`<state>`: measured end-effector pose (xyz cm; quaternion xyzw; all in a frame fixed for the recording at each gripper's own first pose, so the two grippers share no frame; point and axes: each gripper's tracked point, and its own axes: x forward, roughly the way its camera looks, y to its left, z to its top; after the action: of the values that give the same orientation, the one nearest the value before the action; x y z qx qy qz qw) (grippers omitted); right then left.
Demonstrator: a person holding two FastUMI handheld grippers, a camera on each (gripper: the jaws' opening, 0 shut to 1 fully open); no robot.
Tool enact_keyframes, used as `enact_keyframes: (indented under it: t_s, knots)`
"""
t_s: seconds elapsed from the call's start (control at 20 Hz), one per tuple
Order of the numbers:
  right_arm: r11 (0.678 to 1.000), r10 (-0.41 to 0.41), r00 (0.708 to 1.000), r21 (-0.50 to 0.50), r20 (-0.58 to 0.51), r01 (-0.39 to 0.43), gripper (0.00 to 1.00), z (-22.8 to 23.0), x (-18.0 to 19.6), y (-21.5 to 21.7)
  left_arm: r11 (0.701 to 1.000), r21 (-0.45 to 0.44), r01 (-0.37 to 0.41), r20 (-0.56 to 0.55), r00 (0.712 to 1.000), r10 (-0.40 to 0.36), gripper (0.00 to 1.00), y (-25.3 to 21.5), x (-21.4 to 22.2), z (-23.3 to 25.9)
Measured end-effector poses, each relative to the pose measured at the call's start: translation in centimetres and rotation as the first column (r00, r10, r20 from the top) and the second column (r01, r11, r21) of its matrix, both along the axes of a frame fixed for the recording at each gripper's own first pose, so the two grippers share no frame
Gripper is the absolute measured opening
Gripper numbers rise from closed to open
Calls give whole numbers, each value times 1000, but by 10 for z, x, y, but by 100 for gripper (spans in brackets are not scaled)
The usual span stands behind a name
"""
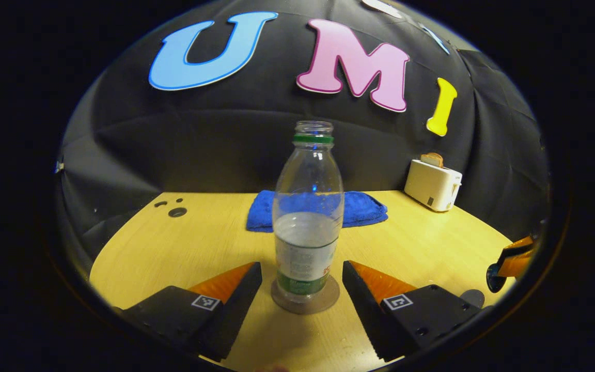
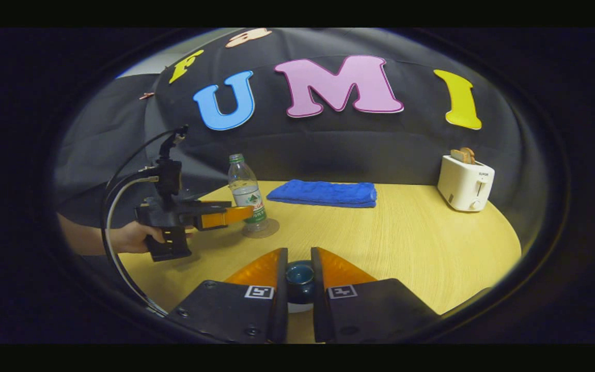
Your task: Open the teacup lid with one hand, grasp the water bottle and pour water into the teacup with the other hand; after pouring, place the water bottle on the coaster and then close the teacup lid.
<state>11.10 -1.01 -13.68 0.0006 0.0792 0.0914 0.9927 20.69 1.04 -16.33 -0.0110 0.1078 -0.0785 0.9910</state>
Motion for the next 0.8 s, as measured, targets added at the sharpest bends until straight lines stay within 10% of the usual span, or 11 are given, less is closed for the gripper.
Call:
enact_keyframes:
  t_s: [0.8]
  knots:
    - [1000, -5, 1000, 7, -2, 5, 25, -51, 5, 15, 989, -100, -112, 17, 993, 114, 96, 49, -86, 2]
